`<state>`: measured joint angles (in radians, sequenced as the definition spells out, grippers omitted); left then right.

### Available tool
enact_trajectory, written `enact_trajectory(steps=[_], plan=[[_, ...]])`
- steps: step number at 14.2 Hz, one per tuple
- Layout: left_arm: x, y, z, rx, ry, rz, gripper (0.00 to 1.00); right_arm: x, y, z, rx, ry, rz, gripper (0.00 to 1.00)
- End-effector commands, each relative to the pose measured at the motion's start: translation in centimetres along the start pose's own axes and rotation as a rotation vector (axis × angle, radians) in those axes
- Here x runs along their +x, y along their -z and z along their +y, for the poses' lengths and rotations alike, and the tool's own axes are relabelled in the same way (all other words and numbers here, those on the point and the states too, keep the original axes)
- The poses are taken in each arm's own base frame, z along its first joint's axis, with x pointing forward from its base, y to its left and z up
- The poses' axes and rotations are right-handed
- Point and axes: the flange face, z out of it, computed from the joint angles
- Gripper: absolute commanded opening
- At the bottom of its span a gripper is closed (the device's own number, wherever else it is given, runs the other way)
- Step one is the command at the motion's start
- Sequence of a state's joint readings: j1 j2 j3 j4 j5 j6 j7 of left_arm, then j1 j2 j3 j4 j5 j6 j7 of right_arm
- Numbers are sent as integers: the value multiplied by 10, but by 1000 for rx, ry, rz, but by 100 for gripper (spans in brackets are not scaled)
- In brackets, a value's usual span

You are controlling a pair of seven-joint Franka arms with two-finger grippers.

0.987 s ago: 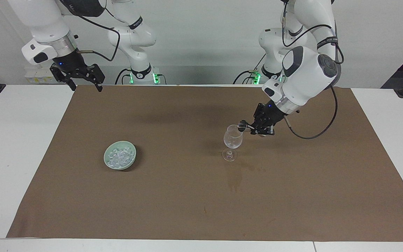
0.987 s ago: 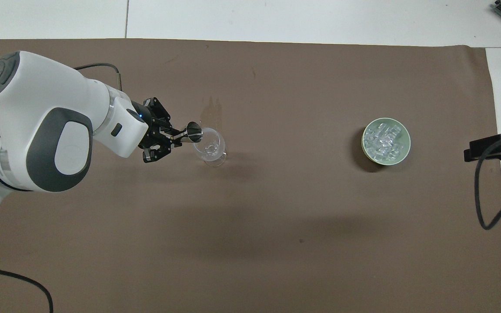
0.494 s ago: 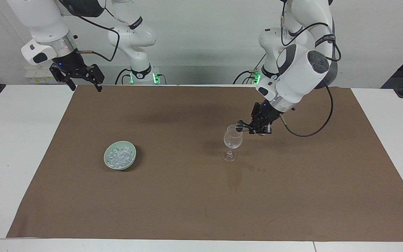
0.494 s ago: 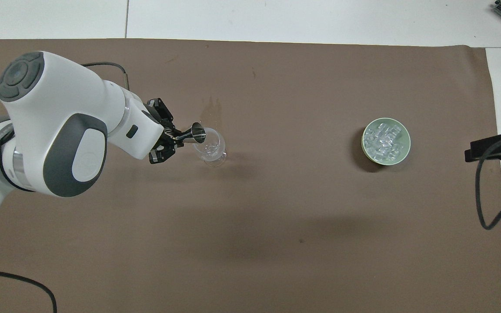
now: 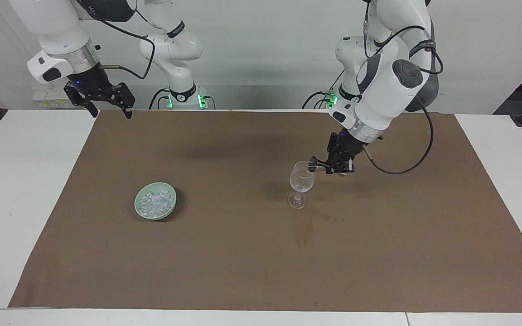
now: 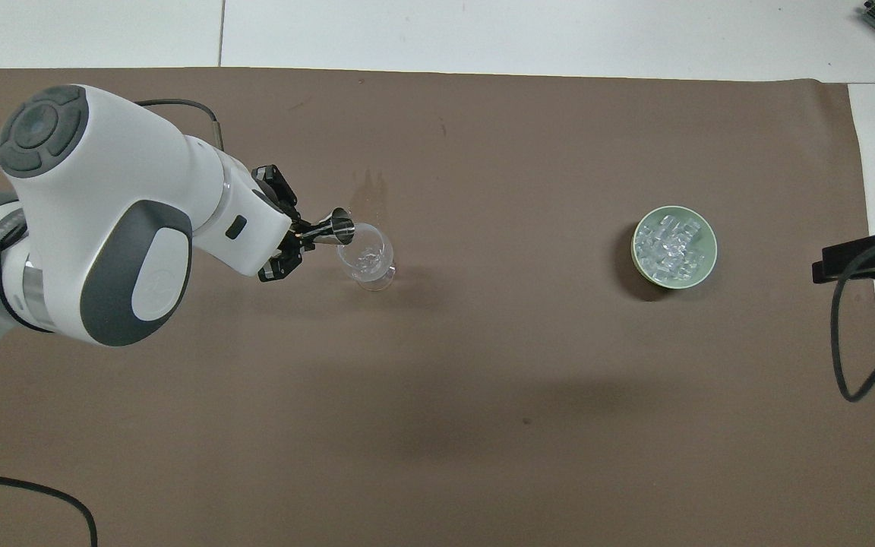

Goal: Pour wine and add ice with both arms
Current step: 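Tilt the shot cup with the left gripper to pour into the clear cup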

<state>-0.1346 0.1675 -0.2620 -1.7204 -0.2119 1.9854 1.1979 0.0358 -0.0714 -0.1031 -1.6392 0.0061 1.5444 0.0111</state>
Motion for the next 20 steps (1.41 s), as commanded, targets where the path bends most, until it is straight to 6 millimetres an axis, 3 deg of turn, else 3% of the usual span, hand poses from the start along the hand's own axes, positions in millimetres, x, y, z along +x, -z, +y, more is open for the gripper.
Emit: enact_trajectory(steps=[1,20], plan=[[11,2,4,16,-6,-43,0,-8,1,3,21,-19,2,100],[28,5,19,32,67,-230,0,-4,1,8,20,-30,23,100]])
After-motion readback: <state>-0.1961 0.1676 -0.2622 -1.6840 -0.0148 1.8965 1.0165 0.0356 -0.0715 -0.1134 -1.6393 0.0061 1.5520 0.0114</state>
